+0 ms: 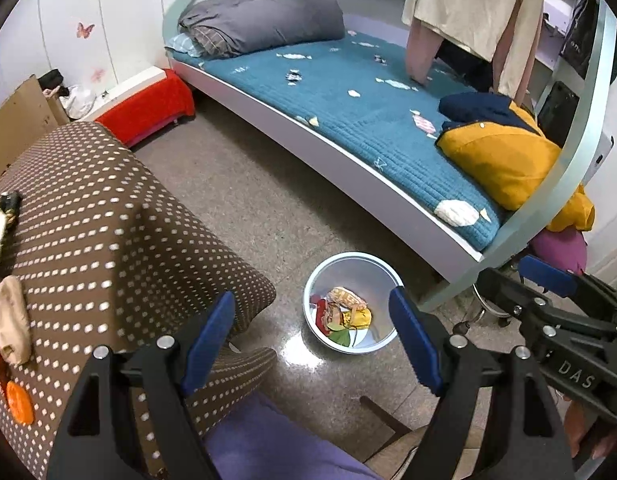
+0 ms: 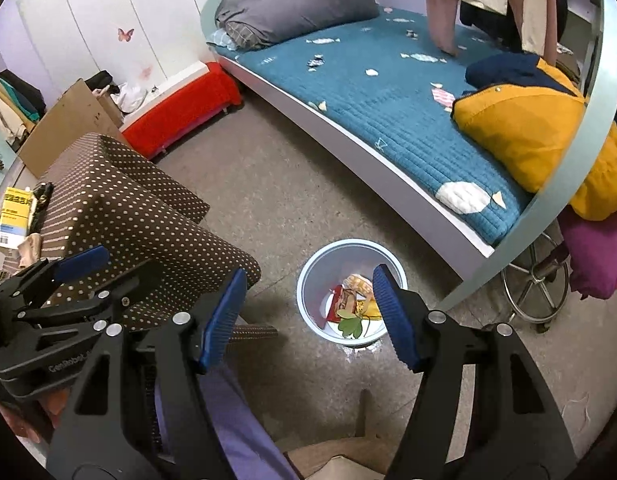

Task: Collect trash
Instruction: 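Open both tools over the blue bucket, dropping the white bag and plant toy, then move both tools back toward the table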

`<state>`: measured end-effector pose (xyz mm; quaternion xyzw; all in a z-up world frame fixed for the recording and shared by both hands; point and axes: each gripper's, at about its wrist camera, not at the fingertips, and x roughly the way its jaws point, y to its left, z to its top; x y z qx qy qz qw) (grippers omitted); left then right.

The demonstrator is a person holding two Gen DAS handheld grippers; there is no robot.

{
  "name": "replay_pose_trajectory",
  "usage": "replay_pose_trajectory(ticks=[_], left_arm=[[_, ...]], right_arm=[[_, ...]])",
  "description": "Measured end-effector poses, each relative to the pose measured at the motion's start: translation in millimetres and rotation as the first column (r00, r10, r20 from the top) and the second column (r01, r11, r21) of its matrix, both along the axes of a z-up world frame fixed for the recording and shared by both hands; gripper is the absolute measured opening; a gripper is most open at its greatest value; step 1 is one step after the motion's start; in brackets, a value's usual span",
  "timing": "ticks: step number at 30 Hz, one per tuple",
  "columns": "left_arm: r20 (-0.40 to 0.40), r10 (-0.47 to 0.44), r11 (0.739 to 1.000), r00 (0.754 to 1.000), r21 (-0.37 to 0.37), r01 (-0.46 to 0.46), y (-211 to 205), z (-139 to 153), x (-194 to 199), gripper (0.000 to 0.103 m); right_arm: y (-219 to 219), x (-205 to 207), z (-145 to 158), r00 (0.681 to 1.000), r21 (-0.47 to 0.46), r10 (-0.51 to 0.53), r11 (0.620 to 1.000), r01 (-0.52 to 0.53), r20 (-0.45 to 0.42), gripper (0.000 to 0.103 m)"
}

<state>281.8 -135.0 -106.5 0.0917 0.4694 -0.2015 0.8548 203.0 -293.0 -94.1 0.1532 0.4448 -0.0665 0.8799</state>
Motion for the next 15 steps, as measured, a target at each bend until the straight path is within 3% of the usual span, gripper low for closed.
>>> replay_pose_trajectory(ticks=[15], left_arm=[[0.111,0.061,0.996,0.992,-0.078,-0.053,54.4,52.7,-31.1,0.078]], right_arm=[[49.9,-14.9,47.4,0.988,-0.025,0.088,0.996,-0.085,0.129,0.065]])
